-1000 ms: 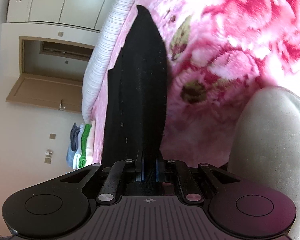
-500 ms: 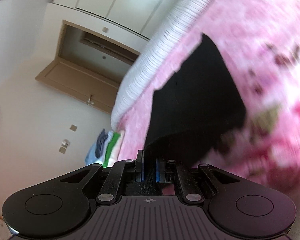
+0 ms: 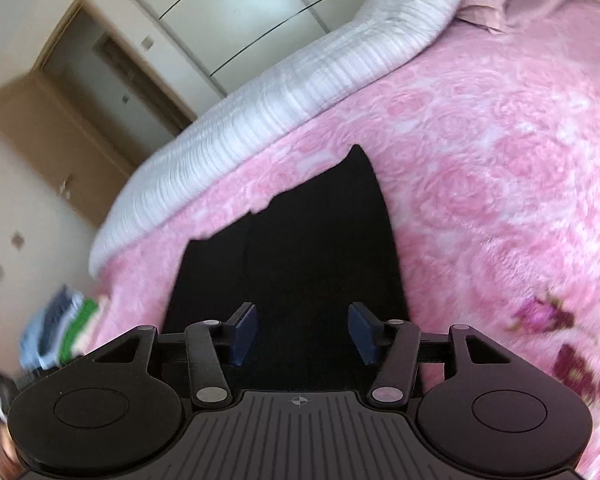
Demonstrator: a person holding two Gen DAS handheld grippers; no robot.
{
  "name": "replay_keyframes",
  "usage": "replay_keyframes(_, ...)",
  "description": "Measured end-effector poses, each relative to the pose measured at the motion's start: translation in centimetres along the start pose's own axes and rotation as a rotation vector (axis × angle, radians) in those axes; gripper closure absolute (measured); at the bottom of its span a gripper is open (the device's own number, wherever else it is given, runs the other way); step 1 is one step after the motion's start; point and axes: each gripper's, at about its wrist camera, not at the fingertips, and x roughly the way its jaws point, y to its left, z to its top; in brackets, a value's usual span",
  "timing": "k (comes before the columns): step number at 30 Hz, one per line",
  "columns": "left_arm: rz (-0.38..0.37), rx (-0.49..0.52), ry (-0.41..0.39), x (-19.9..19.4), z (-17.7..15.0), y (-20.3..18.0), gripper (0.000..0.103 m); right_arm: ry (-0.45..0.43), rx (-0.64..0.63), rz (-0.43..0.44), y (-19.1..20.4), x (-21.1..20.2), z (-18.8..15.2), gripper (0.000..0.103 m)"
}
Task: Fold clothes
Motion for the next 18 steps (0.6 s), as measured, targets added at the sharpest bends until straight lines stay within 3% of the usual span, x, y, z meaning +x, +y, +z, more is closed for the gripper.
replay_keyframes(4,0.018,0.039,0.051,1.4,0.2,1.1,0.054,0.089,-0.138,-0.038,-0.6,2.2,-1.8,0.048)
replay_keyframes(13,0.077,0.192,0.136,5.4,-2.2,1.2,0.055,0.110,-0.312,-0.069,-1.2,6.9,-2.9,0.048)
replay_keyframes(15,0.098,0.227,0.147,6.4,-2.5,1.1,0.063,0.116,-0.313,-0.071,-1.5,7.9,-2.6,0.048)
replay_keyframes(17,0.106,0.259,0.155,7.0,-2.8,1.0,0.082,0.145,-0.315,-0.069,-1.9,9.2,-2.6,0.048)
replay_keyframes(18,0.117,0.275,0.151,7.0,-2.9,1.0,0.085,0.144,-0.316,-0.061,-1.9,9.4,-2.6,0.048)
